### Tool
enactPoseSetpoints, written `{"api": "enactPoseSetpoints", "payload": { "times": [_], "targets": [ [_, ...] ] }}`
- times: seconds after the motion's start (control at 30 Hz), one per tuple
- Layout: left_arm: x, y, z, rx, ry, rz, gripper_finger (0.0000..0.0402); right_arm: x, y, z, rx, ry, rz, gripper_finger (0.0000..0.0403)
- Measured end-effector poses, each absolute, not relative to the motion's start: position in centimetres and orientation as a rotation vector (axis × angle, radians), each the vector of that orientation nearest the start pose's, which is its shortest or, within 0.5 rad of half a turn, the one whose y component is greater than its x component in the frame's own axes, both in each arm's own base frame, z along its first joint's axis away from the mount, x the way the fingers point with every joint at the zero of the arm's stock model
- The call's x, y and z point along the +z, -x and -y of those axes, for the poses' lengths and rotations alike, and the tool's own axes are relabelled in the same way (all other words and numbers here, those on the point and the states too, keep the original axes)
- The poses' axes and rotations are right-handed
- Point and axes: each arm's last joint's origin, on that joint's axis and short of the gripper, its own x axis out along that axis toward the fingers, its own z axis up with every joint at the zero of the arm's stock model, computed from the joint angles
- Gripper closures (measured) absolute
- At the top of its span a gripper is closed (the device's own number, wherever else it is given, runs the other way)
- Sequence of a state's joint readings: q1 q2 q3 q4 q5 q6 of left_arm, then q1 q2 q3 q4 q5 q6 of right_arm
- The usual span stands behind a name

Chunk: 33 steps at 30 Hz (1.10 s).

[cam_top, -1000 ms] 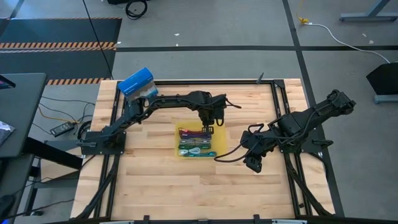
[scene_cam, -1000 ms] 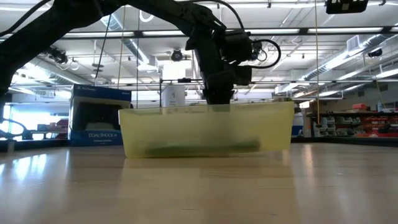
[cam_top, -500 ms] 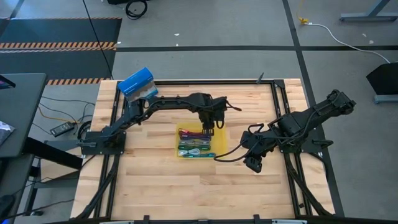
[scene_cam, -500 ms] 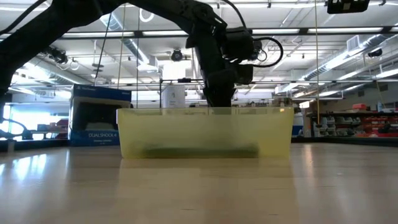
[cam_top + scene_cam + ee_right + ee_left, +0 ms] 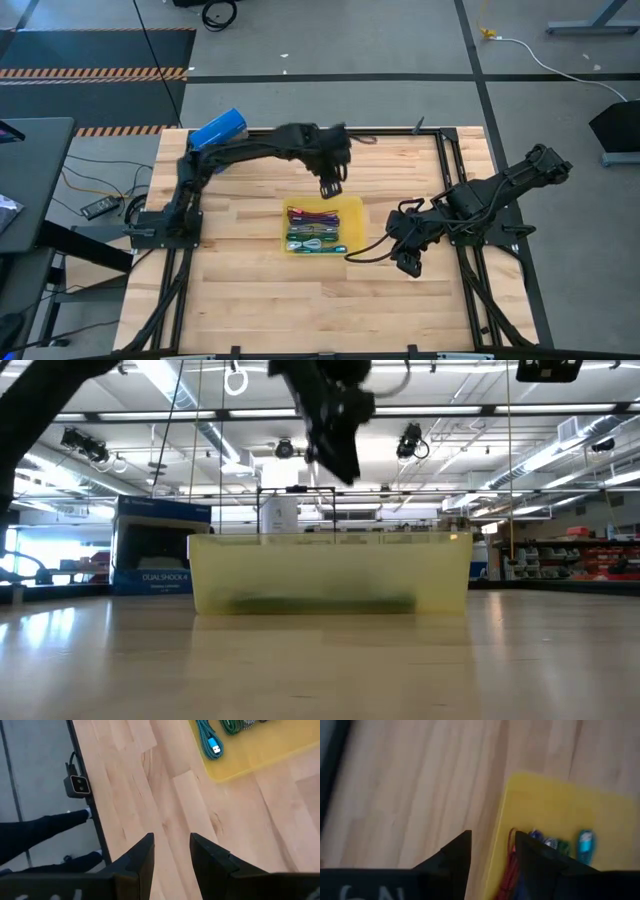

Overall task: Pick and place USB-C Cables
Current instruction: Return to Home Position

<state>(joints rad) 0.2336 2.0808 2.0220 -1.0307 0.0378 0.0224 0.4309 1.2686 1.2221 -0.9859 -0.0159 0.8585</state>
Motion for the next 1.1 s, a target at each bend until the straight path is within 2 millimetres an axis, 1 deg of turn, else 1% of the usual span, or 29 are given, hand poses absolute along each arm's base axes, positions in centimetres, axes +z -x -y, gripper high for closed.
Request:
{"api": "enactPoseSetpoints", "payload": {
  "times": [0.1, 0.17, 0.23, 0.33, 0.43, 0.5, 0.53, 0.63, 0.7, 0.77, 0.87, 1.0, 1.1],
  "targets": [
    [32.8, -41.8, -9.2, 0.178, 0.206, -0.963, 0.0252, 32.1, -21.7, -9.9, -0.053, -0.513, -1.098, 0.0272],
    [35.5, -41.1, -7.9, 0.163, 0.235, -0.851, 0.0261, 32.3, -21.6, -9.8, -0.052, -0.495, -1.075, 0.0272],
    [38.3, -40.0, -6.0, 0.151, 0.25, -0.736, 0.0274, 33.1, -21.3, -9.4, -0.04, -0.502, -1.013, 0.0272],
    [42.5, -37.9, -3.0, 0.144, 0.242, -0.566, 0.0298, 34.9, -20.1, -8.7, -0.026, -0.527, -0.88, 0.0272],
    [45.5, -36.0, 0.3, 0.139, 0.226, -0.426, 0.0326, 36.8, -18.5, -7.8, -0.033, -0.537, -0.732, 0.0272],
    [46.6, -35.4, 2.4, 0.146, 0.203, -0.355, 0.0348, 37.8, -17.3, -7.1, -0.042, -0.517, -0.659, 0.0272],
    [47.0, -35.0, 3.3, 0.149, 0.194, -0.33, 0.036, 38.1, -16.8, -6.8, -0.045, -0.496, -0.636, 0.0272],
    [47.4, -34.7, 5.5, 0.154, 0.172, -0.299, 0.0393, 38.5, -15.6, -6.0, -0.045, -0.403, -0.612, 0.0275],
    [47.3, -34.5, 6.5, 0.166, 0.176, -0.301, 0.0395, 38.5, -15.3, -5.8, -0.032, -0.324, -0.624, 0.028],
    [47.1, -34.4, 7.4, 0.183, 0.176, -0.304, 0.0397, 38.4, -15.3, -5.7, -0.016, -0.283, -0.629, 0.0286],
    [46.7, -34.2, 8.5, 0.216, 0.171, -0.324, 0.0398, 38.6, -15.3, -5.7, 0.006, -0.292, -0.612, 0.0294],
    [46.4, -34.0, 9.7, 0.187, 0.181, -0.337, 0.0399, 38.9, -15.4, -5.7, 0.008, -0.322, -0.587, 0.0304],
    [46.6, -33.7, 10.6, 0.159, 0.181, -0.326, 0.04, 39.1, -15.0, -5.6, 0.01, -0.333, -0.576, 0.0326]
  ]
}}
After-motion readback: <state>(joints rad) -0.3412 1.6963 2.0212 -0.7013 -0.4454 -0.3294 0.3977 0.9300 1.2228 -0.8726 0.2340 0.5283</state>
